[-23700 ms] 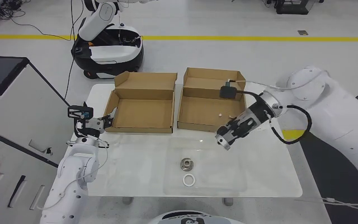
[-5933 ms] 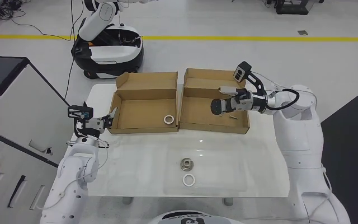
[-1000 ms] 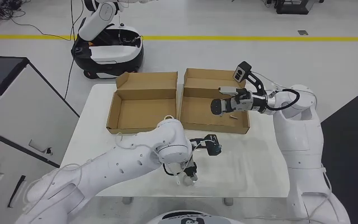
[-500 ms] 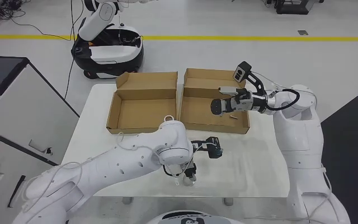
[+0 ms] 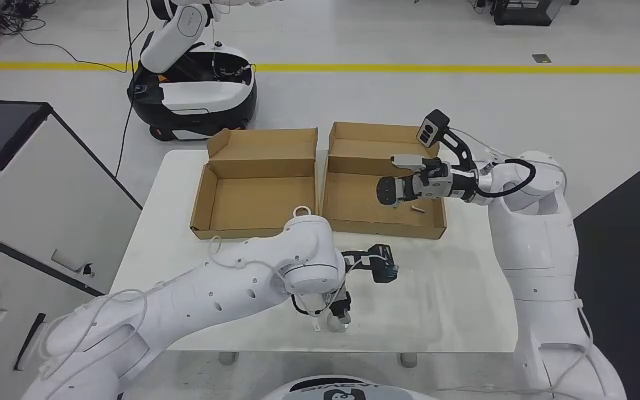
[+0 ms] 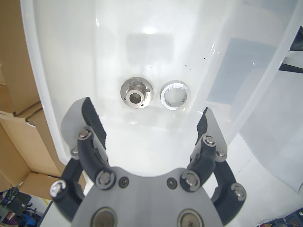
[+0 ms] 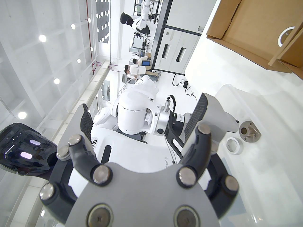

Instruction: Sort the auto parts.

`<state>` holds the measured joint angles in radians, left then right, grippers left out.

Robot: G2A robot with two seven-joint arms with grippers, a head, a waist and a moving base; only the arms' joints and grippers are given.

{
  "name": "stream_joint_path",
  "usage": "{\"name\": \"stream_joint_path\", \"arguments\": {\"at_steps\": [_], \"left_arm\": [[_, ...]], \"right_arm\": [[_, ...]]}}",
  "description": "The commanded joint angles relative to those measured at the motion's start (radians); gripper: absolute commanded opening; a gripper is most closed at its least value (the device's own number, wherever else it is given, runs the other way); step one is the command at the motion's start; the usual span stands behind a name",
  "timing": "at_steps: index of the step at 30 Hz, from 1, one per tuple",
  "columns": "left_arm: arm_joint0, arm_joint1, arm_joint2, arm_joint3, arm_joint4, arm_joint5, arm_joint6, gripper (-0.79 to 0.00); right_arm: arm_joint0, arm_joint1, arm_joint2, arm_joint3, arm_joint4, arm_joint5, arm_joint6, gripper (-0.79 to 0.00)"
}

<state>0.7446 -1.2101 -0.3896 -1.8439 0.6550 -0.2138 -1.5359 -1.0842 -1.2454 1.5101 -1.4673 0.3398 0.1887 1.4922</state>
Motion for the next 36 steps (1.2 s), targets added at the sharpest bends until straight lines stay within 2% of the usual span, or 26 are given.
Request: {"name": "stream_joint_path", "arguments": {"at_steps": [1, 11, 15, 23, 24, 26, 32, 36], "left_arm": [[0.000, 0.000, 0.000, 0.000, 0.000, 0.000, 0.000, 0.000], [0.000, 0.000, 0.000, 0.000, 0.000, 0.000, 0.000, 0.000], [0.026, 0.003, 0.008, 0.005, 0.007, -0.009, 0.023, 0.000], [0.041, 0.016, 0.015, -0.044, 0.013, -0.014, 0.000, -0.003], [0.042, 0.019, 0.012, -0.050, 0.010, -0.014, 0.000, -0.080], [0.041, 0.023, 0.008, -0.065, 0.012, -0.019, 0.000, -0.169], [0.029, 0.031, 0.025, -0.074, 0.020, -0.029, 0.000, -0.357], [0.018, 0.028, 0.053, -0.062, 0.018, -0.026, 0.000, -0.397]], "right_arm": [[0.000, 0.000, 0.000, 0.000, 0.000, 0.000, 0.000, 0.000], [0.000, 0.000, 0.000, 0.000, 0.000, 0.000, 0.000, 0.000], [0.000, 0.000, 0.000, 0.000, 0.000, 0.000, 0.000, 0.000], [0.000, 0.000, 0.000, 0.000, 0.000, 0.000, 0.000, 0.000], [0.000, 0.000, 0.000, 0.000, 0.000, 0.000, 0.000, 0.000], [0.000, 0.000, 0.000, 0.000, 0.000, 0.000, 0.000, 0.000], [0.000, 0.000, 0.000, 0.000, 0.000, 0.000, 0.000, 0.000], [0.000, 0.000, 0.000, 0.000, 0.000, 0.000, 0.000, 0.000]]}}
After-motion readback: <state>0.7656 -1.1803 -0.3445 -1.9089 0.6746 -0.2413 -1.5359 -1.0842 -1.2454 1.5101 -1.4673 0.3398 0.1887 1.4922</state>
